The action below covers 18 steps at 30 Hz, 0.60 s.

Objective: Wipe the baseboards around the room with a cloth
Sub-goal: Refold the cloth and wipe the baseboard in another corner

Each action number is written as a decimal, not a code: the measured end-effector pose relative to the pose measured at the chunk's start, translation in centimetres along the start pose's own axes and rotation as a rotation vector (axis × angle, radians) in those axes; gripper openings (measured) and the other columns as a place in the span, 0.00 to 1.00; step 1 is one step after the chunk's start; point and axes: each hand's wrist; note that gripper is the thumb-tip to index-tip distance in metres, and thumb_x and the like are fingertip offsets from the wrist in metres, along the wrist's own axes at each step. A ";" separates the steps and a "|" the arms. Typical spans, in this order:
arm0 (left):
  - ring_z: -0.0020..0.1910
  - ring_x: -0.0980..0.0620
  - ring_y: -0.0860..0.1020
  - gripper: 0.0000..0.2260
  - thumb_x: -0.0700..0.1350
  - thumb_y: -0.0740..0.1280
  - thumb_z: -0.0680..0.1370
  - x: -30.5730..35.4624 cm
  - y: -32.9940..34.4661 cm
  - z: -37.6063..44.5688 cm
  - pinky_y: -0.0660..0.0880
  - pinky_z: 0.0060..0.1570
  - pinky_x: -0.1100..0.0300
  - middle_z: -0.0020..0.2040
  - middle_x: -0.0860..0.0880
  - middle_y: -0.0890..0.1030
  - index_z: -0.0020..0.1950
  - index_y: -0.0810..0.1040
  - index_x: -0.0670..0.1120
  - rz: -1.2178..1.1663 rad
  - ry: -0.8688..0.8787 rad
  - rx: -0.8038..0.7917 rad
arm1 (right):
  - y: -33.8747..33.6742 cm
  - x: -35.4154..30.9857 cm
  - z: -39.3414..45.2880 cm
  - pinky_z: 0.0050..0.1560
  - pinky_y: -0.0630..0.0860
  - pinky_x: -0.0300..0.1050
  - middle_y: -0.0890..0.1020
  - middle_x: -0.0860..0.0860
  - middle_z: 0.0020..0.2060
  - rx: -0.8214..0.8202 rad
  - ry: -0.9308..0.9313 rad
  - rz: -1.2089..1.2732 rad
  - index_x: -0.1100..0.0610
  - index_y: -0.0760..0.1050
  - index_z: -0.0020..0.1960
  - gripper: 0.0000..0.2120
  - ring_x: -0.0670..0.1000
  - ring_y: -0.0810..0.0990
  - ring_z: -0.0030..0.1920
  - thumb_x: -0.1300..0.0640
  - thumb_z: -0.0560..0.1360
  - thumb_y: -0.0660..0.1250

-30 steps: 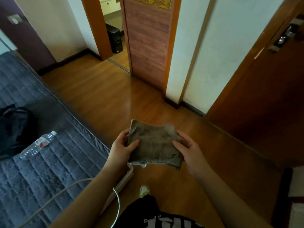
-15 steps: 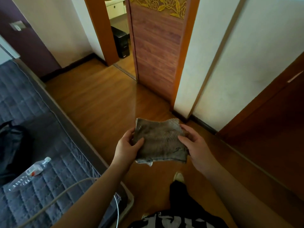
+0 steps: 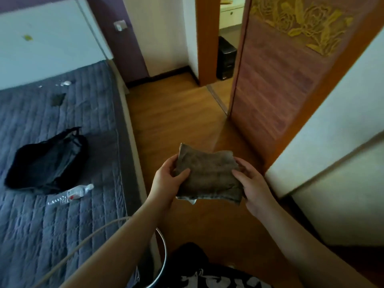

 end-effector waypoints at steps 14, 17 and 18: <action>0.63 0.49 0.77 0.30 0.39 0.73 0.75 3.4 -9.2 19.4 0.80 0.56 0.43 0.65 0.55 0.75 0.71 0.69 0.62 -0.217 0.017 0.082 | 15.4 -8.2 22.2 0.44 0.83 0.48 0.80 0.52 0.57 -0.203 -0.041 -0.178 0.47 0.75 0.65 0.17 0.55 0.84 0.52 0.61 0.79 0.66; 0.61 0.49 0.78 0.32 0.37 0.72 0.75 5.7 -10.9 24.5 0.82 0.53 0.45 0.66 0.56 0.74 0.70 0.66 0.63 -0.197 0.035 0.035 | 17.6 -10.7 26.6 0.42 0.81 0.42 0.82 0.54 0.56 -0.219 -0.121 -0.259 0.49 0.76 0.65 0.17 0.51 0.84 0.50 0.62 0.79 0.66; 0.61 0.49 0.78 0.31 0.36 0.72 0.76 6.5 -11.2 26.2 0.82 0.53 0.46 0.65 0.56 0.73 0.71 0.66 0.63 -0.188 0.035 0.025 | 18.0 -11.5 28.0 0.42 0.81 0.41 0.81 0.54 0.56 -0.221 -0.140 -0.282 0.49 0.76 0.66 0.18 0.51 0.84 0.51 0.62 0.79 0.66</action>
Point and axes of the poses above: each hand's wrist, its own z-axis towards the middle knuckle, its own y-axis out of the palm, x = y × z
